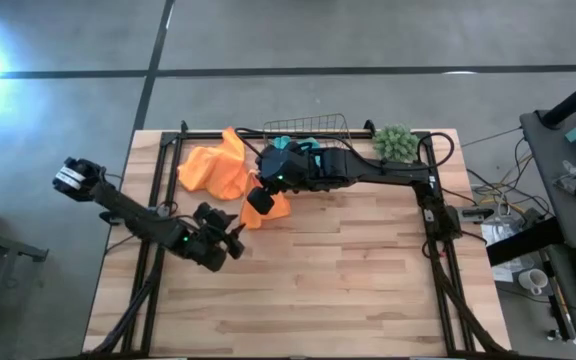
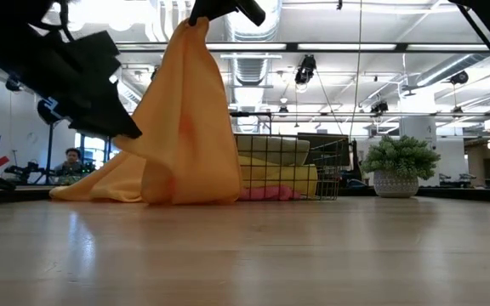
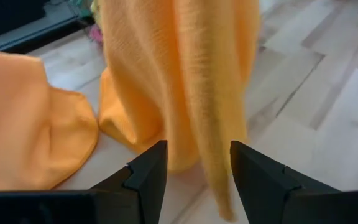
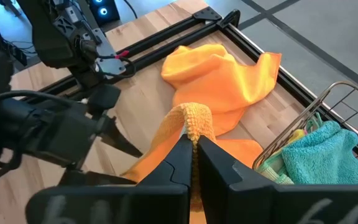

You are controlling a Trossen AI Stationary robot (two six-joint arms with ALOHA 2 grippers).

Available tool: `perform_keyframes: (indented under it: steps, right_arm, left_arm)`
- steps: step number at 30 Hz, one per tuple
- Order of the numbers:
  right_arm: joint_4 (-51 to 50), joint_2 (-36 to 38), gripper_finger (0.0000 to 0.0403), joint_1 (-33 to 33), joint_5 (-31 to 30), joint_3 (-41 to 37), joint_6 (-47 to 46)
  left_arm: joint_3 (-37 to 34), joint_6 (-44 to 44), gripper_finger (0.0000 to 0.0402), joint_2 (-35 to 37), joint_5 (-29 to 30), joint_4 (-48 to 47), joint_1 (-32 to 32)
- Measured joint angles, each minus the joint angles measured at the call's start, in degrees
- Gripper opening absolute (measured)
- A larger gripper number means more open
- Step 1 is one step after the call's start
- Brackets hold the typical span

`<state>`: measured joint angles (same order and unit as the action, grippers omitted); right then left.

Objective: Fold microfiber towels
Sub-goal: Fold the bottom orange microfiber cloth

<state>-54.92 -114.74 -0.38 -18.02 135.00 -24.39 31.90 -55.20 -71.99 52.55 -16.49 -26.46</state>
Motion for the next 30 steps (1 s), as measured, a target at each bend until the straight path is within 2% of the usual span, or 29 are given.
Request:
perform_keyframes:
  steps: [4,6,9,12,14,21,25,30]
  right_arm:
    - [0.1,0.1,0.0008,0.0,0.0,0.0,0.5]
    - [0.0,0.2,0.0008,0.0,0.1,0.0,1.0]
    - [-1.2,0.8,0.0008,0.1,0.5,0.0,1.6]
    - [-4.0,2.1,0.0008,0.5,0.6,0.0,2.0]
    - [-6.1,3.2,0.0008,0.9,0.5,0.0,2.1]
    - [-13.9,5.6,0.0008,3.0,0.5,0.0,2.0]
    - [-16.8,6.0,0.0008,4.8,0.7,0.0,1.9]
    - [-17.7,6.0,0.0008,7.4,3.5,0.0,1.3]
  left_arm:
    - [-0.1,1.3,0.0156,0.0,-1.4,0.9,2.6]
    - [-0.1,3.2,0.0140,0.0,-1.7,2.0,3.0]
    - [0.0,5.4,0.0096,0.5,-2.0,2.0,3.0]
    - [0.4,8.5,0.0034,1.9,-3.5,2.0,2.9]
    - [0.8,10.7,0.0010,3.3,-4.3,2.0,2.9]
    - [3.3,21.1,0.0001,11.2,-6.4,2.0,2.8]
    - [6.1,28.8,0.0000,16.5,-10.4,1.4,2.8]
    - [11.5,32.0,0.0000,20.5,-16.2,-6.2,2.8]
